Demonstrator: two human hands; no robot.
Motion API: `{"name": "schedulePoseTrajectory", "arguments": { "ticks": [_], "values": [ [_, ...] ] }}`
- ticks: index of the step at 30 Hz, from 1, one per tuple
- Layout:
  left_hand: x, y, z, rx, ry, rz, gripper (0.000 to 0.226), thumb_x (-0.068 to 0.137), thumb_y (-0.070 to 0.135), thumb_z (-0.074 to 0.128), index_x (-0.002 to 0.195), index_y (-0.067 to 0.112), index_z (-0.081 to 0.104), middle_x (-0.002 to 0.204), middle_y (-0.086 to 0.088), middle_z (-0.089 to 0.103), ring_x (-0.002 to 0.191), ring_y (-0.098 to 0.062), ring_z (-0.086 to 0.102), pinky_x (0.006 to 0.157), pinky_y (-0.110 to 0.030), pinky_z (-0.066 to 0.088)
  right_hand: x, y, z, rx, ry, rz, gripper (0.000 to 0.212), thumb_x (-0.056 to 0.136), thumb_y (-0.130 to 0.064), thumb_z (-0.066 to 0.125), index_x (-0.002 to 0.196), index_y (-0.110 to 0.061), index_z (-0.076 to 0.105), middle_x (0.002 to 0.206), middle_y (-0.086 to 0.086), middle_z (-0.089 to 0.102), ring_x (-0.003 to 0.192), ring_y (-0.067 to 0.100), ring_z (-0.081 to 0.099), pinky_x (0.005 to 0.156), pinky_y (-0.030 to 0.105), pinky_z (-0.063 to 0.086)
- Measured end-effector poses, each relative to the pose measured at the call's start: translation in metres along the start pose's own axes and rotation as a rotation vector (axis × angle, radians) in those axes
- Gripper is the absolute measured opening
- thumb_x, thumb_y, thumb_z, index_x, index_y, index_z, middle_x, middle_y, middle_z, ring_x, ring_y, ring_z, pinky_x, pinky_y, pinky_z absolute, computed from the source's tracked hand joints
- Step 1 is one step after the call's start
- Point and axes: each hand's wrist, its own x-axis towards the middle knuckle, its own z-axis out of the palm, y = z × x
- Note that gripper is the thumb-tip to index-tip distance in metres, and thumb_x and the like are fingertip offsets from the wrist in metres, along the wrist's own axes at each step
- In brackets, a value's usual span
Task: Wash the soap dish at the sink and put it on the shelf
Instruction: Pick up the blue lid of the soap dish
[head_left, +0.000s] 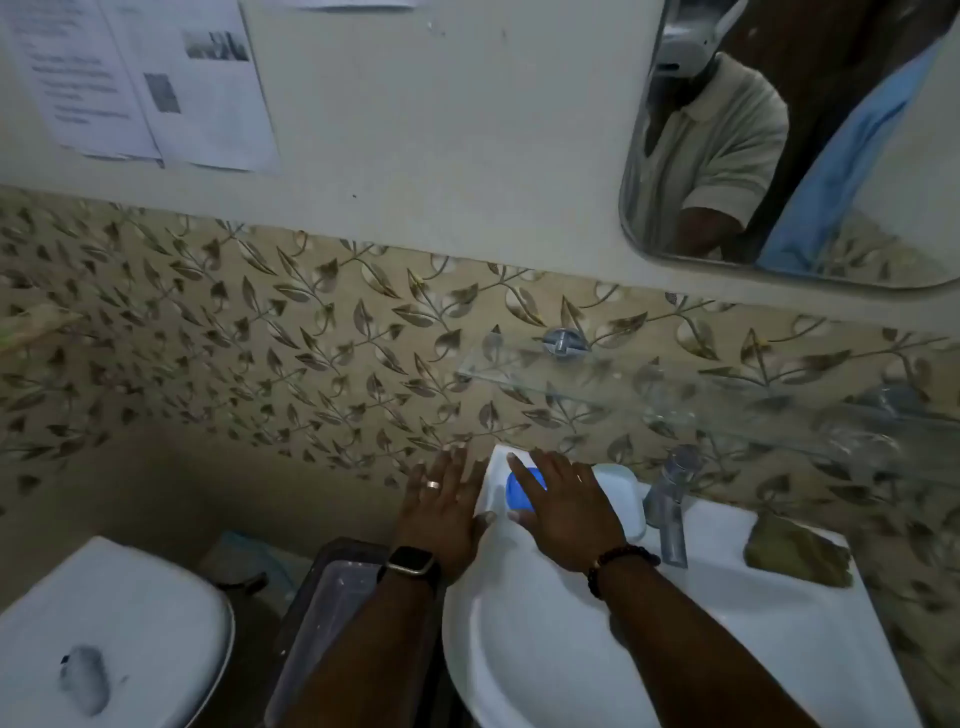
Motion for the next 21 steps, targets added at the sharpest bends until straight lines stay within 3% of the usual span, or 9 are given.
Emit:
{"name": "schedulePoseTrajectory", "arguments": {
  "ticks": [2, 5, 7, 10, 14, 21],
  "values": [
    [0.015, 0.014, 0.013, 0.009, -0.068, 0.062, 0.068, 0.102, 0.048, 0.025, 0.159, 0.026, -0.003, 0.164, -0.004, -0.019, 0.155, -0.030, -0.007, 0.118, -0.047, -0.020, 0.002, 0.010, 0.008, -0.093, -0.018, 0.038, 0.060, 0.087, -0.041, 0.067, 0.139, -0.014, 0.052, 0.134, 0.014, 0.060, 0.122, 0.035, 0.054, 0.096, 0.049, 0.047],
    [0.034, 0.035, 0.037, 0.014, -0.142, 0.129, 0.069, 0.103, 0.040, 0.036, 0.160, 0.028, -0.001, 0.169, -0.004, -0.010, 0.155, -0.029, -0.005, 0.123, -0.051, -0.005, -0.001, 0.022, 0.027, -0.179, -0.077, 0.085, 0.040, 0.083, -0.025, 0.069, 0.120, -0.012, 0.063, 0.117, 0.010, 0.067, 0.115, 0.033, 0.058, 0.087, 0.048, 0.048],
    [0.043, 0.041, 0.048, 0.044, -0.182, 0.173, 0.066, 0.102, 0.036, 0.041, 0.160, 0.025, 0.012, 0.170, -0.005, 0.001, 0.155, -0.028, 0.003, 0.123, -0.052, 0.002, -0.001, 0.024, 0.035, -0.219, -0.096, 0.099, 0.029, 0.079, -0.018, 0.069, 0.108, -0.015, 0.067, 0.103, 0.007, 0.069, 0.107, 0.031, 0.061, 0.077, 0.045, 0.049],
    [0.047, 0.044, 0.056, 0.076, -0.170, 0.215, 0.050, 0.097, 0.028, 0.046, 0.146, 0.017, 0.044, 0.160, -0.010, 0.036, 0.146, -0.031, 0.031, 0.120, -0.050, 0.015, 0.000, 0.023, 0.043, -0.258, -0.079, 0.111, 0.013, 0.071, -0.012, 0.073, 0.082, -0.018, 0.069, 0.083, 0.005, 0.067, 0.093, 0.029, 0.064, 0.067, 0.043, 0.050],
    [0.046, 0.042, 0.059, 0.096, -0.113, 0.210, 0.042, 0.093, 0.020, 0.040, 0.132, 0.016, 0.056, 0.144, -0.011, 0.054, 0.130, -0.034, 0.050, 0.111, -0.050, 0.033, 0.006, 0.017, 0.050, -0.261, -0.046, 0.108, 0.011, 0.076, -0.010, 0.069, 0.084, -0.018, 0.068, 0.084, 0.006, 0.067, 0.096, 0.030, 0.064, 0.072, 0.044, 0.049],
    [0.038, 0.024, 0.048, 0.068, -0.083, 0.169, 0.037, 0.097, 0.032, 0.043, 0.129, 0.020, 0.056, 0.142, -0.006, 0.054, 0.131, -0.032, 0.047, 0.112, -0.047, 0.030, 0.010, 0.007, 0.038, -0.286, 0.032, 0.012, 0.009, 0.076, -0.009, 0.067, 0.077, -0.017, 0.063, 0.076, 0.006, 0.063, 0.087, 0.030, 0.060, 0.068, 0.042, 0.046]
  ]
}}
